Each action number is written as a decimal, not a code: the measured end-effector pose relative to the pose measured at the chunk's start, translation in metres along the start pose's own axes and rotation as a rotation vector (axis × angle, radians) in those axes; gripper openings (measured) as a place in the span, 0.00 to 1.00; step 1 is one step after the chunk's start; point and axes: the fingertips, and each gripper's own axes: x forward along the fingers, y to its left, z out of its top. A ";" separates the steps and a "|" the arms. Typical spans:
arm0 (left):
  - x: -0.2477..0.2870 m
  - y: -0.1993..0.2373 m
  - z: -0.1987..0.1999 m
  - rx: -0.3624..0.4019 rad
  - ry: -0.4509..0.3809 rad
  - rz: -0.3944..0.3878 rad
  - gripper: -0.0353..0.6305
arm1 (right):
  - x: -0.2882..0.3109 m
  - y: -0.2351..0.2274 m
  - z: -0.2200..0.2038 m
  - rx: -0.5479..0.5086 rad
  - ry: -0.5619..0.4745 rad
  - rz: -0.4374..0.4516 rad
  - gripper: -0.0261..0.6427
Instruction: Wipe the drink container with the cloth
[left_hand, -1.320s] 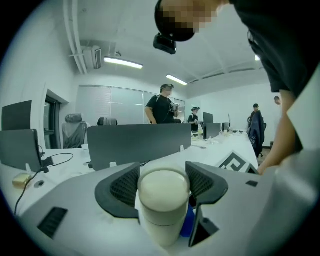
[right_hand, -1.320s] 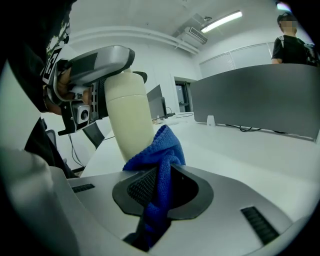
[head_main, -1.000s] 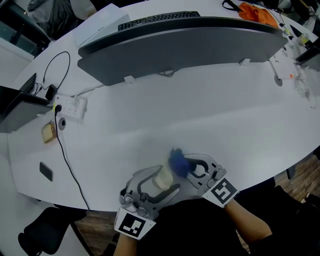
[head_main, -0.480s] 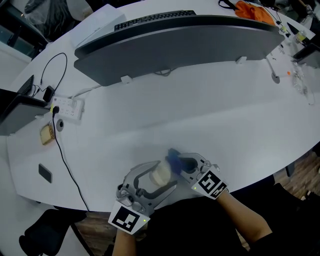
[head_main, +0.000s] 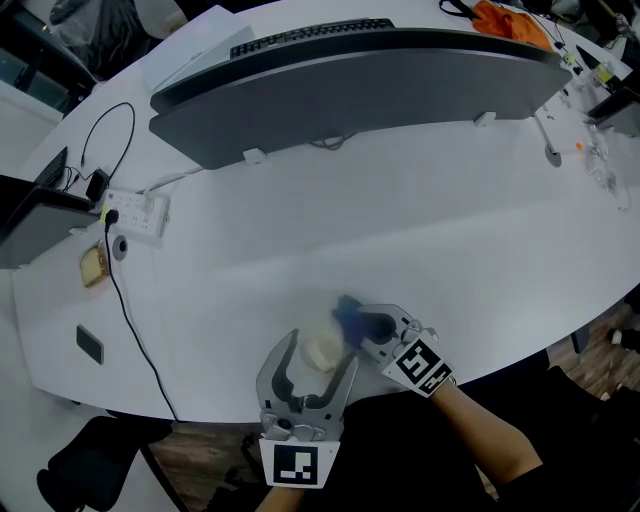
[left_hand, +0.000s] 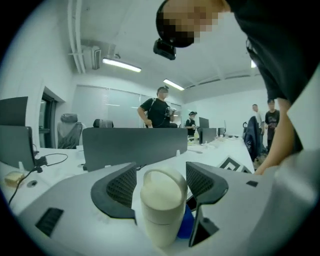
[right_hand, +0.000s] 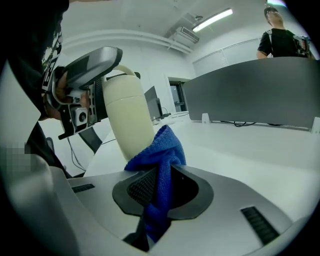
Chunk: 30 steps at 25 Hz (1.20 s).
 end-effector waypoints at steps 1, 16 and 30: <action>0.003 0.000 -0.003 0.003 0.016 0.015 0.48 | 0.000 0.000 0.000 0.001 -0.001 -0.004 0.11; 0.010 -0.030 -0.001 0.177 0.002 -0.634 0.42 | -0.073 0.001 0.116 0.079 -0.355 -0.054 0.11; 0.009 -0.029 -0.003 0.132 -0.009 -0.649 0.42 | -0.001 -0.019 0.002 0.093 -0.010 -0.045 0.10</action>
